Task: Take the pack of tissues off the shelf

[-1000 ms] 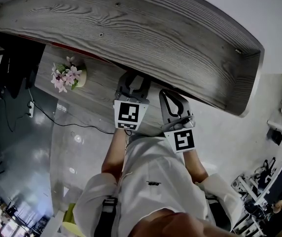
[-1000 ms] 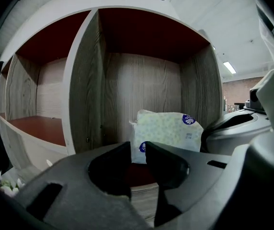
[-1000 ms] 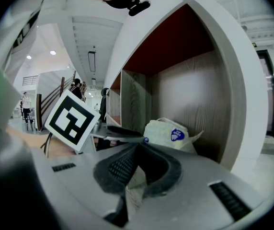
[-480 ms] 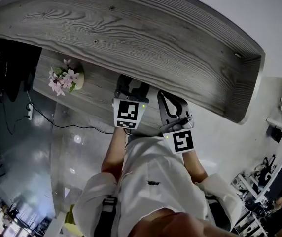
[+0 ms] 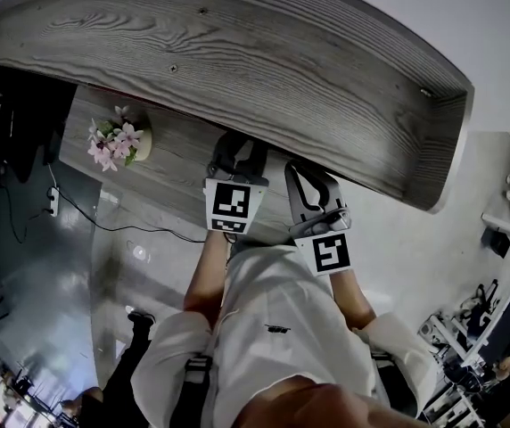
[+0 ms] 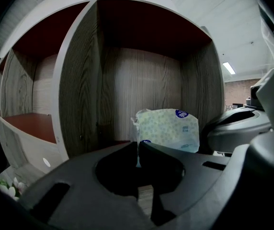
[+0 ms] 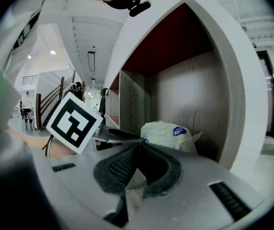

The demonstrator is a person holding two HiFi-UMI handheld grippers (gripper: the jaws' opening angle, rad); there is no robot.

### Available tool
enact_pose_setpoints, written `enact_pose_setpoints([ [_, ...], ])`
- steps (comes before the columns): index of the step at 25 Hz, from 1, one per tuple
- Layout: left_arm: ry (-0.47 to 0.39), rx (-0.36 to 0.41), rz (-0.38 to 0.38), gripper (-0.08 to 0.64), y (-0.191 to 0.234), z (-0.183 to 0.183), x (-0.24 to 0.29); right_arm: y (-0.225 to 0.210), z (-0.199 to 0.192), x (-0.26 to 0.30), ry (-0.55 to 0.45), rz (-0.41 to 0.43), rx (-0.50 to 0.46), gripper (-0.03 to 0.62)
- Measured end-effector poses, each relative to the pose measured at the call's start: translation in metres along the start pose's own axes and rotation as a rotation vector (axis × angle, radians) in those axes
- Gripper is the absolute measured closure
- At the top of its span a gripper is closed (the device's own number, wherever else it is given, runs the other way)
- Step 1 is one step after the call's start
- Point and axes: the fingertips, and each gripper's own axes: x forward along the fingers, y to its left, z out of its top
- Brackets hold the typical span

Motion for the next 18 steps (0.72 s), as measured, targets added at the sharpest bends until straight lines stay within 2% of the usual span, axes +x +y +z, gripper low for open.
enact_pose_setpoints([
  [18,0.004,-0.003,0.030,0.528,-0.030,-0.010,-0.054,0.022,0.004,-0.043,-0.008,0.000,-0.054,0.565],
])
